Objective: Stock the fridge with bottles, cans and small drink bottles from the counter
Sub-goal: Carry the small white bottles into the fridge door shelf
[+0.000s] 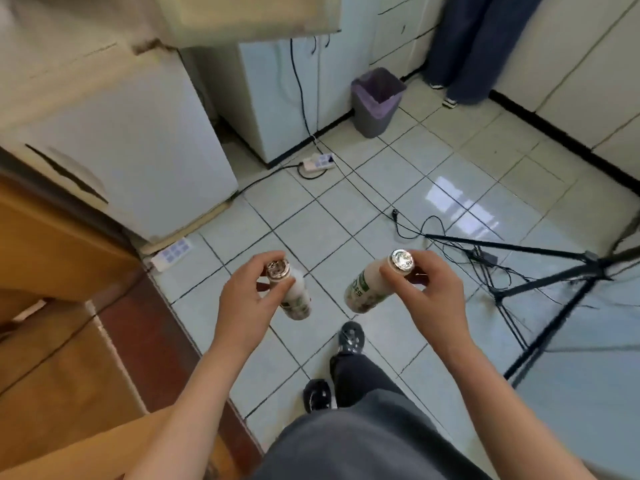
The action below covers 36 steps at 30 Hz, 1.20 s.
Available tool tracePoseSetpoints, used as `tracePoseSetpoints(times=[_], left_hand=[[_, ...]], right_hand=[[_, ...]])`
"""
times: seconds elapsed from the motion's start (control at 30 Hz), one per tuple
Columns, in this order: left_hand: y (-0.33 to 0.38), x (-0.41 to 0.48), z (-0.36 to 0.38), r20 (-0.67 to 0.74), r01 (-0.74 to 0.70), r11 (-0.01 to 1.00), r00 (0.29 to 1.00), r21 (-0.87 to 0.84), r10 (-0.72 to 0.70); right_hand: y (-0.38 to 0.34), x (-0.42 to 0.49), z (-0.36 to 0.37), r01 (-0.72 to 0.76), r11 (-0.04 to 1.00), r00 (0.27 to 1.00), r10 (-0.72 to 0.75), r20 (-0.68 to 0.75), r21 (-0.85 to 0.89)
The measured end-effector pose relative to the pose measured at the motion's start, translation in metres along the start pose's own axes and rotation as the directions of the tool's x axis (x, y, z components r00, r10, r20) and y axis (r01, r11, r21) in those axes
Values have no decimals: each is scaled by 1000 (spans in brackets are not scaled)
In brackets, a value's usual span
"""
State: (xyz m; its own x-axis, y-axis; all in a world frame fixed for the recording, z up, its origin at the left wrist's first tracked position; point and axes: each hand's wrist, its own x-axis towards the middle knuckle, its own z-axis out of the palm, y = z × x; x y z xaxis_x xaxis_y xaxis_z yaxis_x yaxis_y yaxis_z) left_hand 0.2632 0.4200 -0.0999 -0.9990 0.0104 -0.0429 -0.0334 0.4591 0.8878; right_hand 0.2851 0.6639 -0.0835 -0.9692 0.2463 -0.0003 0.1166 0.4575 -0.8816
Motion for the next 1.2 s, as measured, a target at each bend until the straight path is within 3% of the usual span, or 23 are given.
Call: tracePoseSetpoints(times=[0.2, 0.33, 0.53, 0.73, 0.87, 1.2], left_hand=[[-33, 46, -32, -198, 160, 985, 966, -58, -168], [-35, 119, -53, -289, 174, 983, 939, -67, -186], [-3, 258, -92, -343, 110, 994, 935, 22, -96], [21, 353, -101, -419, 13, 1000, 908, -12, -17], [34, 404, -104, -404, -32, 999, 914, -20, 22], [84, 549, -125, -322, -249, 965, 923, -82, 211]], right_hand=[[-21, 92, 70, 89, 996, 986, -90, 143, 18], [-36, 169, 109, 148, 989, 958, -151, 244, 32], [-81, 299, 141, 206, 973, 937, -226, 265, 101], [-118, 410, 156, 353, 931, 901, -366, 233, 95], [-140, 463, 162, 391, 916, 903, -401, 154, 92], [-194, 578, 172, 396, 918, 890, -387, -240, -10]])
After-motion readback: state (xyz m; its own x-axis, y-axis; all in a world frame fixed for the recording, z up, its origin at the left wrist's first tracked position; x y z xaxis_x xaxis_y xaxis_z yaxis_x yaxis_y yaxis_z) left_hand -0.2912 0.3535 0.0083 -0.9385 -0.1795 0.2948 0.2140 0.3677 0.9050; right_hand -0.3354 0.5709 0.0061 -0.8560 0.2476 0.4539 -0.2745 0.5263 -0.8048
